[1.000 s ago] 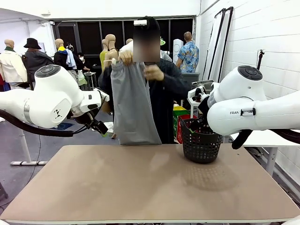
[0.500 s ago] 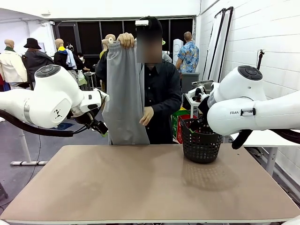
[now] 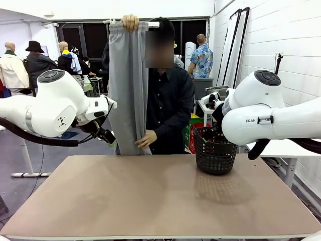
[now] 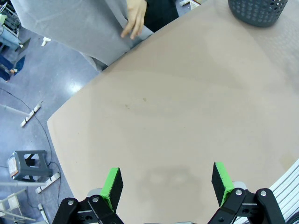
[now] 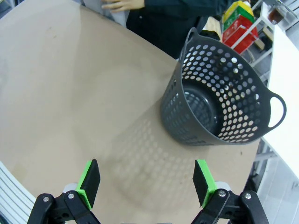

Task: Fold the training pants.
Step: Grab both ends of the Training pants handed by a person.

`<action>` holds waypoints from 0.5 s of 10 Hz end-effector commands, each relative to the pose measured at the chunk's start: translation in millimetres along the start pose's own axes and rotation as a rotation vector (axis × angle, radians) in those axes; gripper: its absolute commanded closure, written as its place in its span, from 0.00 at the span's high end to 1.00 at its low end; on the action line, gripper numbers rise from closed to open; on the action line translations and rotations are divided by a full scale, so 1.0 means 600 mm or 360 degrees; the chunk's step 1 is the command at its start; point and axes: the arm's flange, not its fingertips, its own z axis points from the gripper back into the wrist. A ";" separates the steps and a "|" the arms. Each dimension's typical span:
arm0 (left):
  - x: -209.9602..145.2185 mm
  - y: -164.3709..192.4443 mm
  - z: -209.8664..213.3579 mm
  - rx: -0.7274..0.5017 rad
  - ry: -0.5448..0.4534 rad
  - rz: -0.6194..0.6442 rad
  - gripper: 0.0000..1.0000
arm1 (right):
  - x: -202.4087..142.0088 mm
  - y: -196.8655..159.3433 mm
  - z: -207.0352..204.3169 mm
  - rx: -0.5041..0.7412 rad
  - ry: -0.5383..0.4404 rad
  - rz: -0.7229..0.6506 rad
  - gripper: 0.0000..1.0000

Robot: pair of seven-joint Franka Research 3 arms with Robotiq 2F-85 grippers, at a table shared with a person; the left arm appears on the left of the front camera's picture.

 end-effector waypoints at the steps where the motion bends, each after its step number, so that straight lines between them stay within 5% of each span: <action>1: 0.000 0.001 0.000 -0.0005 -0.0002 -0.0009 1.00 | -0.001 0.000 -0.001 -0.0007 -0.0007 0.0003 1.00; 5: 0.000 0.001 0.000 -0.0005 -0.0002 -0.0009 1.00 | -0.001 0.000 -0.001 -0.0007 -0.0007 0.0003 1.00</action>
